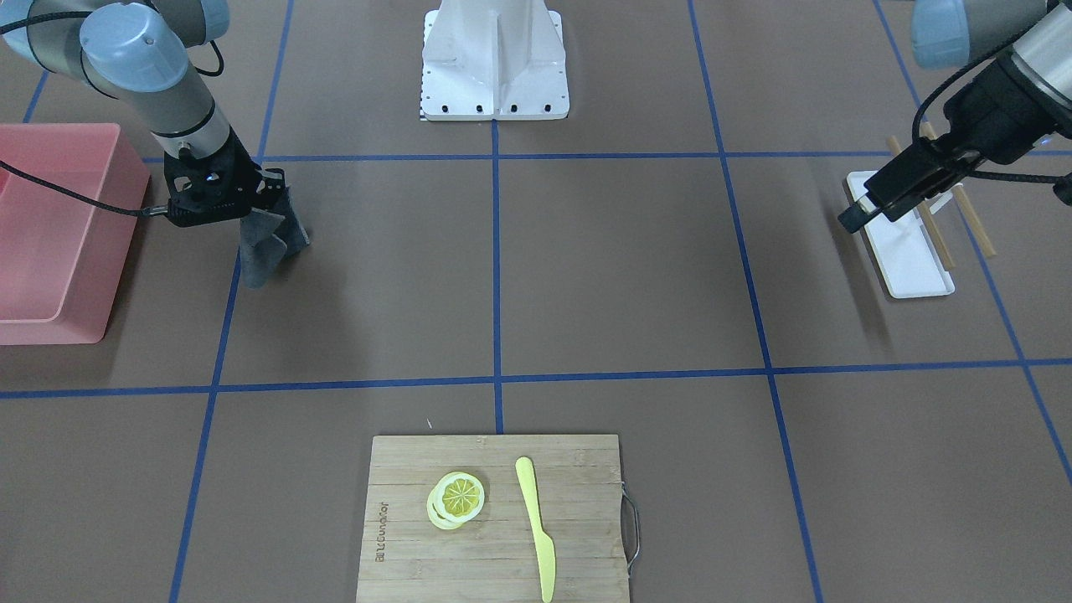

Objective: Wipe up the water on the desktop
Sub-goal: 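Wipe the towel back and forth across the table with the right gripper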

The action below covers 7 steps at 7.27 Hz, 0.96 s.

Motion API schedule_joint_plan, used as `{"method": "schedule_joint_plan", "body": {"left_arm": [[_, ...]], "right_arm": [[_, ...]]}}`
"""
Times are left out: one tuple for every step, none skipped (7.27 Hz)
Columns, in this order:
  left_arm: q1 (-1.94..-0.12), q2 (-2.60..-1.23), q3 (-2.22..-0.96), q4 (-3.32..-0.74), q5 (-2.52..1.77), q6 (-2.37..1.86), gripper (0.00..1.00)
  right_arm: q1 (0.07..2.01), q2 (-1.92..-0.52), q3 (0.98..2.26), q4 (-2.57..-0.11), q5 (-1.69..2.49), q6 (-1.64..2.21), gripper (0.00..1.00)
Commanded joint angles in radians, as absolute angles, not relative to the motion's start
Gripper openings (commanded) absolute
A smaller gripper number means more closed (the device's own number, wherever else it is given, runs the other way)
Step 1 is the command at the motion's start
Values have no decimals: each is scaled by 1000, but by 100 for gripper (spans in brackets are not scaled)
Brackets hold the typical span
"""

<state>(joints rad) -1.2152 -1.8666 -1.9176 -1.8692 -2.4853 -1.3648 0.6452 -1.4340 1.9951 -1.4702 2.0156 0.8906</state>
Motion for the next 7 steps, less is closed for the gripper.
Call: {"method": "schedule_joint_plan", "body": {"left_arm": [[-1233, -1865, -1907, -1862, -2485, -1316, 97], [-1235, -1865, -1904, -1862, -2485, -1313, 97], [-1235, -1865, -1902, -1862, -2485, -1313, 97], [-1236, -1865, -1905, -1862, -2485, -1313, 97], [-1236, -1865, -1905, -1862, -2485, -1313, 97], [-1242, -1865, -1904, -1862, -2485, -1313, 97], [-1244, -1865, -1904, -1862, -2485, -1312, 97]], "right_arm": [[609, -1206, 1913, -1600, 2025, 922, 0], [553, -1061, 1840, -1626, 2019, 1040, 0], [519, -943, 1750, -1624, 2014, 1128, 0], [518, -881, 1699, -1626, 2016, 1156, 0], [538, -922, 1718, -1626, 2029, 1143, 0], [569, -1068, 1821, -1625, 2036, 1096, 0], [636, -1207, 1923, -1634, 2084, 957, 0]]}}
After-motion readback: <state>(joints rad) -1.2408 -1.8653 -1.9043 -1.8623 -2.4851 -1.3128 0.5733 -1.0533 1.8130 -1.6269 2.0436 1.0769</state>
